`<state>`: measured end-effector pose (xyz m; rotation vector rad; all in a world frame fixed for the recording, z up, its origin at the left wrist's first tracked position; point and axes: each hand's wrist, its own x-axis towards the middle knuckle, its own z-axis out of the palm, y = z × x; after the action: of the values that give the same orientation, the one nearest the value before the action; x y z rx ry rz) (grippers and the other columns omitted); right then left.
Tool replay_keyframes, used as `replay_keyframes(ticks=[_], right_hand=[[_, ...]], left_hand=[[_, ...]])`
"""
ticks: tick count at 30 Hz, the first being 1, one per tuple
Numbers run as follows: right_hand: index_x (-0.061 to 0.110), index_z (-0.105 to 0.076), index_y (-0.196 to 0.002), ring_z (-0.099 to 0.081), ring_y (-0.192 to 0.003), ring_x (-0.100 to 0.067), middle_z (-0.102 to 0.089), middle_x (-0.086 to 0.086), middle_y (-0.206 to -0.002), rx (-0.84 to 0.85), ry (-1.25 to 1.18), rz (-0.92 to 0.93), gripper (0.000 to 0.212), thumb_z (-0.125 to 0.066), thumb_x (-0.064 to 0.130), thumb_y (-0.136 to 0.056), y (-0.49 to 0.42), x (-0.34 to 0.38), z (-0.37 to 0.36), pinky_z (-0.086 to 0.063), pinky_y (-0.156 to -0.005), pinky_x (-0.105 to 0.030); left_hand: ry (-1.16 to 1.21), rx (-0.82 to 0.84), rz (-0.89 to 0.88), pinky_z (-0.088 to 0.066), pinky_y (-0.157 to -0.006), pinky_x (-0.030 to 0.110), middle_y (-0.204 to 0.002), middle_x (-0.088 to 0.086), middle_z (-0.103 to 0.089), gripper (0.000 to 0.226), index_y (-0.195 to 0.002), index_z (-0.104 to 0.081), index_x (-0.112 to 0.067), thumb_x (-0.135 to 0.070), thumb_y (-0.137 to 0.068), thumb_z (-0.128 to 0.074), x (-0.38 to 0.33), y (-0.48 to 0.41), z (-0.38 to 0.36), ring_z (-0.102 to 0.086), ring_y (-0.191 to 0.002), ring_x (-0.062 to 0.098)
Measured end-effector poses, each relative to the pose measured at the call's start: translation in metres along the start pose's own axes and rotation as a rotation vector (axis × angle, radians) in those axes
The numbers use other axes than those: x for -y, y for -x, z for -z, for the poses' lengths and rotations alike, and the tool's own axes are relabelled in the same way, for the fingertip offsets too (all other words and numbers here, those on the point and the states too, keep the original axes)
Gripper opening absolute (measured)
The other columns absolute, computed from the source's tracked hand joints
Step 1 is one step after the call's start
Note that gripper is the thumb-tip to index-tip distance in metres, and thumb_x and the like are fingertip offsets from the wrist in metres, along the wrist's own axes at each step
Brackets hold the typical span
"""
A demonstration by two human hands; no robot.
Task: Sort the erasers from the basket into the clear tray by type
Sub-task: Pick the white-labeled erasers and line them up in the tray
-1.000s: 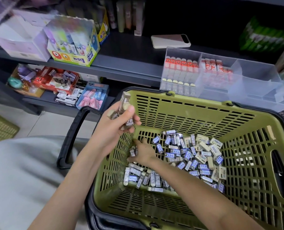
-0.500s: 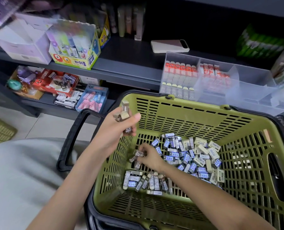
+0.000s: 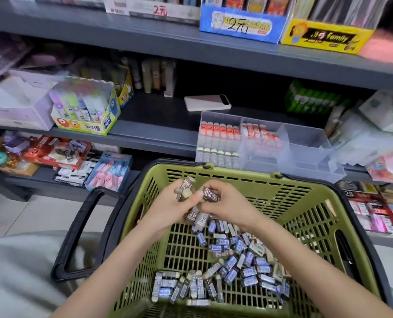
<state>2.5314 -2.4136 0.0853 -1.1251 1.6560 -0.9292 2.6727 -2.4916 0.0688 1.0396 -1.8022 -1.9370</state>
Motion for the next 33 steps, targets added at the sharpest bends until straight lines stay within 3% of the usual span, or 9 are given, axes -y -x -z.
replay_keyframes(ticks=[3, 7, 9, 14, 21, 25, 29, 31, 33], right_hand=[[0.009, -0.059, -0.099, -0.046, -0.040, 0.002, -0.060, 0.008, -0.065, 0.017, -0.069, -0.062, 0.022, -0.068, 0.005, -0.080, 0.004, 0.011, 0.017, -0.035, -0.039, -0.012], [0.014, -0.064, -0.104, -0.045, -0.046, -0.008, -0.070, -0.010, -0.097, 0.027, -0.249, -0.027, 0.026, -0.071, 0.011, -0.080, 0.009, 0.015, 0.033, -0.038, -0.040, -0.017], [0.012, -0.065, -0.106, -0.045, -0.045, -0.009, -0.070, -0.008, -0.106, -0.018, -0.266, 0.013, 0.028, -0.071, 0.016, -0.079, 0.011, 0.016, 0.035, -0.041, -0.043, -0.017], [0.015, -0.070, -0.099, -0.045, -0.043, -0.011, -0.069, 0.003, -0.071, -0.198, -0.237, 0.113, 0.015, -0.062, 0.022, -0.088, 0.011, 0.019, 0.035, -0.044, -0.049, -0.017], [0.020, -0.046, -0.122, -0.061, -0.059, -0.011, -0.069, 0.001, -0.079, -0.237, -0.154, 0.081, 0.030, -0.051, 0.008, -0.094, 0.002, 0.022, 0.056, -0.049, -0.063, -0.018], [0.010, -0.054, -0.091, -0.055, -0.047, -0.016, -0.068, -0.011, -0.070, -0.315, -0.169, 0.157, 0.007, -0.059, 0.014, -0.091, -0.012, 0.036, 0.091, -0.045, -0.043, -0.022], [0.007, -0.059, -0.056, -0.036, -0.034, -0.002, -0.049, 0.006, -0.041, -0.386, 0.126, 0.153, 0.042, -0.066, 0.036, -0.085, -0.043, 0.045, 0.097, -0.030, -0.039, -0.009], [-0.003, -0.059, -0.059, -0.036, -0.036, -0.001, -0.045, 0.002, -0.044, -0.377, 0.189, 0.152, 0.049, -0.067, 0.038, -0.083, -0.062, 0.048, 0.090, -0.032, -0.044, -0.007], [-0.006, -0.053, -0.056, -0.036, -0.042, -0.008, -0.042, -0.007, -0.050, -0.306, 0.282, 0.142, 0.055, -0.066, 0.039, -0.084, -0.079, 0.049, 0.081, -0.037, -0.053, -0.018]], left_hand=[[0.143, 0.035, 0.013, -0.056, -0.061, 0.032, -0.095, 0.002, -0.073, 0.033, -0.108, -0.061, -0.021, -0.037, -0.080, -0.068, -0.006, -0.006, -0.007, -0.071, -0.082, 0.017], [0.363, 0.104, 0.065, -0.055, -0.060, 0.035, -0.092, 0.005, -0.072, 0.042, -0.111, -0.060, -0.015, -0.026, -0.073, -0.074, -0.014, -0.014, -0.011, -0.070, -0.077, 0.020], [0.425, 0.142, 0.095, -0.056, -0.063, 0.037, -0.093, 0.007, -0.072, 0.042, -0.109, -0.062, -0.014, -0.019, -0.070, -0.075, -0.017, -0.017, -0.012, -0.071, -0.079, 0.022], [0.574, 0.211, 0.139, -0.058, -0.066, 0.041, -0.097, 0.016, -0.072, 0.037, -0.105, -0.065, -0.011, -0.015, -0.069, -0.073, -0.027, -0.024, -0.014, -0.071, -0.086, 0.032], [0.514, 0.173, 0.026, -0.058, -0.057, 0.032, -0.093, 0.011, -0.073, 0.047, -0.103, -0.064, -0.011, -0.002, -0.059, -0.076, -0.039, -0.033, -0.012, -0.071, -0.076, 0.026], [0.654, 0.153, -0.096, -0.057, -0.055, 0.028, -0.081, 0.007, -0.073, 0.028, -0.083, -0.076, -0.019, 0.000, -0.065, -0.068, -0.048, -0.047, 0.005, -0.070, -0.069, 0.020], [0.793, -0.004, -0.216, -0.054, -0.052, 0.024, -0.076, 0.005, -0.071, 0.020, -0.078, -0.076, -0.020, -0.007, -0.070, -0.063, -0.062, -0.067, 0.021, -0.069, -0.068, 0.017], [0.830, -0.063, -0.239, -0.054, -0.053, 0.024, -0.075, 0.004, -0.069, 0.019, -0.084, -0.071, -0.018, -0.009, -0.069, -0.064, -0.065, -0.076, 0.024, -0.068, -0.067, 0.015], [0.858, -0.103, -0.223, -0.054, -0.054, 0.024, -0.076, 0.003, -0.068, 0.023, -0.091, -0.066, -0.017, -0.010, -0.069, -0.065, -0.062, -0.082, 0.026, -0.068, -0.067, 0.014]])
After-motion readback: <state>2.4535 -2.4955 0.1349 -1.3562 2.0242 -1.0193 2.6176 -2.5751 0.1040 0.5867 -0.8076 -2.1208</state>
